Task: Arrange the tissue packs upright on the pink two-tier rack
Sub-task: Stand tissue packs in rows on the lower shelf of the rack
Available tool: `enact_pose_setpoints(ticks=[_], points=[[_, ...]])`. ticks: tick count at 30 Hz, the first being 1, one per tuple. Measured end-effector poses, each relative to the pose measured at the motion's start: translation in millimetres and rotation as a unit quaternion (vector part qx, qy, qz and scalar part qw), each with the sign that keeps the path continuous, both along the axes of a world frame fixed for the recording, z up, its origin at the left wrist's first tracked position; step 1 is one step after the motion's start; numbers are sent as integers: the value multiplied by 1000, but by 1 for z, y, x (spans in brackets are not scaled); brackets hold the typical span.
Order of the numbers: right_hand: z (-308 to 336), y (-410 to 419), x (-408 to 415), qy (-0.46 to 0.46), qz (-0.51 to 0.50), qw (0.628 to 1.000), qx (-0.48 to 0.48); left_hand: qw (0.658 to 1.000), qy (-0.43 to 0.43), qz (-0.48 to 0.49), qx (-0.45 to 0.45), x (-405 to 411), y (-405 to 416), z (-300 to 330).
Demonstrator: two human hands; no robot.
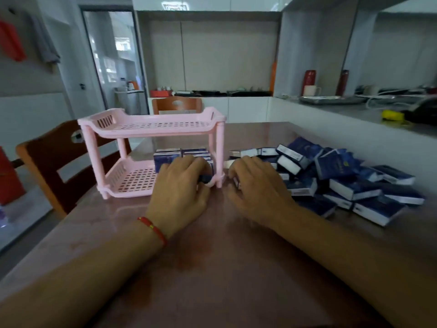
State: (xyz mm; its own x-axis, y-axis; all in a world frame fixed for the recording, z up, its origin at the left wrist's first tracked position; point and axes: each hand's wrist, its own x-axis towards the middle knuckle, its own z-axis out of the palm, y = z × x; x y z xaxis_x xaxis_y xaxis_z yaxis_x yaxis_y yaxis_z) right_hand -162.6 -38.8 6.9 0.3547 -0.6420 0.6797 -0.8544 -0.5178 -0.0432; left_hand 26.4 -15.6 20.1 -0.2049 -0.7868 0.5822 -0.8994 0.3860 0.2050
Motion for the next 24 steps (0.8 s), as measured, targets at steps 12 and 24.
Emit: enact_pose_setpoints(ticks=[12,24], points=[[-6,103,-88,57,-143,968,200,971,-8,-218,95,-44,26,-23],[27,49,-72,-111,-155,964,187,966,-11,-232,113,-43,21,-23]])
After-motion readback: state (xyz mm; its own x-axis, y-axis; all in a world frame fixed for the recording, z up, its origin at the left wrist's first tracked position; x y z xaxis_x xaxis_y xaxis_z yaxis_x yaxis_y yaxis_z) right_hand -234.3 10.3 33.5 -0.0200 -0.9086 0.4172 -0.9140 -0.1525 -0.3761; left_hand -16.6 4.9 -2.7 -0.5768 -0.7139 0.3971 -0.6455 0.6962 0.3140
